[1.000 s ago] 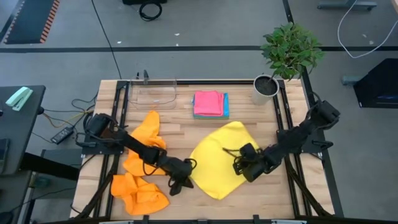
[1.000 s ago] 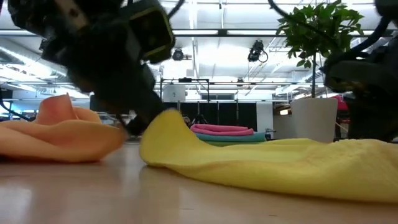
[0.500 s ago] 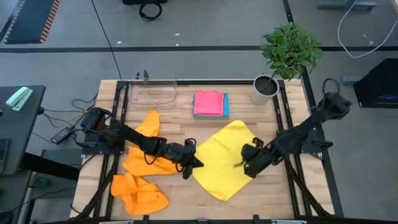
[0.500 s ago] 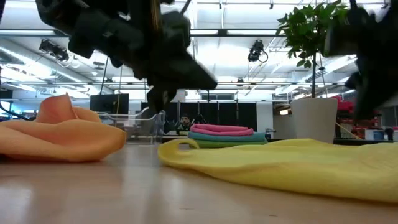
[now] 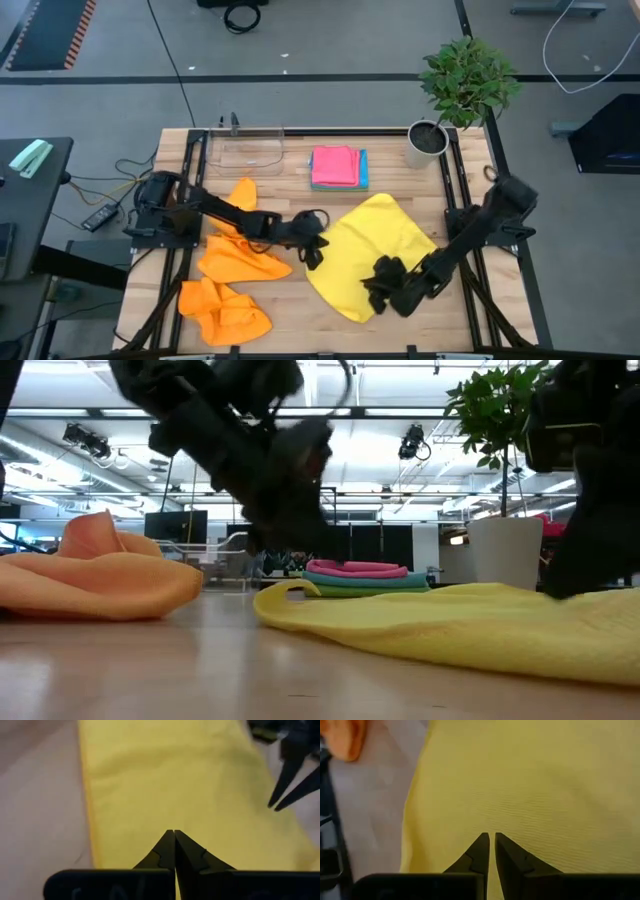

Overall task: Fold microfiber towels
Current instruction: Fold the yellow towel

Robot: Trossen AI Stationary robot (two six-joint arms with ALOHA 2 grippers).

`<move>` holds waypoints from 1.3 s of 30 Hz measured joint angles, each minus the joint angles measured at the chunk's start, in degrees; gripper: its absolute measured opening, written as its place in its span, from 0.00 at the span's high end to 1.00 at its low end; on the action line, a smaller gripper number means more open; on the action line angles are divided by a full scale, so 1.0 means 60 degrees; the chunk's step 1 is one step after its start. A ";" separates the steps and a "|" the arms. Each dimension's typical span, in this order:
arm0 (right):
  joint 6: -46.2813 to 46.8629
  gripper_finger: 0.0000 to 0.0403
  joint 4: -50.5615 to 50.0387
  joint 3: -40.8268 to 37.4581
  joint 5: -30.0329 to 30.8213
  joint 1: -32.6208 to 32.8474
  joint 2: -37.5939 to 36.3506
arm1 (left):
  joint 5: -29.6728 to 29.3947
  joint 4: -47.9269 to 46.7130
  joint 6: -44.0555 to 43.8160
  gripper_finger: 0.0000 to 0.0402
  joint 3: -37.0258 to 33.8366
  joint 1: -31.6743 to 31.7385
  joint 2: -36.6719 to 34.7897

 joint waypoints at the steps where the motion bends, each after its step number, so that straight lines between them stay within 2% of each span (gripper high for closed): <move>1: 0.0222 0.91 -0.0160 0.0306 0.0014 0.0003 0.0306 | 0.0101 -0.0661 0.0160 0.99 0.0194 0.0001 0.0090; 2: 0.0467 0.91 -0.0302 0.0607 0.0002 0.0008 0.0605 | 0.0187 -0.1243 0.0369 0.99 0.0399 -0.0013 0.0233; 6: 0.0861 0.91 -0.0922 0.1755 -0.0340 0.0130 0.1495 | 0.0922 -0.1963 0.1209 0.99 0.1012 -0.0118 0.0960; 13: 0.0919 0.91 -0.1691 0.3151 -0.1897 0.0676 0.2174 | 0.2675 -0.1762 0.0959 0.99 0.1462 -0.0780 0.1646; 20: 0.1488 0.91 -0.2824 0.3645 -0.1848 0.1489 0.1471 | 0.3683 -0.2206 0.0350 0.97 0.2117 -0.2289 0.1736; 23: 0.2134 0.91 -0.2640 0.3645 -0.1718 0.1711 0.1102 | 0.3730 -0.2204 0.0569 0.99 0.2601 -0.2633 0.1737; 27: 0.2472 0.91 -0.1570 0.3649 -0.1682 0.2056 0.1135 | 0.3649 -0.2151 0.0868 0.98 0.3206 -0.2616 0.1612; 32: 0.2505 0.87 -0.0421 0.3639 -0.1704 0.2271 0.1518 | 0.3875 -0.2771 0.2228 0.88 0.3749 -0.2444 0.1407; 34: 0.2437 0.83 -0.0426 0.3641 -0.1718 0.2259 0.1544 | 0.4297 -0.3527 0.3085 0.82 0.3922 -0.2439 0.1321; 39: 0.2159 0.67 -0.0286 0.3638 -0.1718 0.2266 0.1544 | 0.4393 -0.4841 0.4678 0.63 0.4060 -0.2604 0.1194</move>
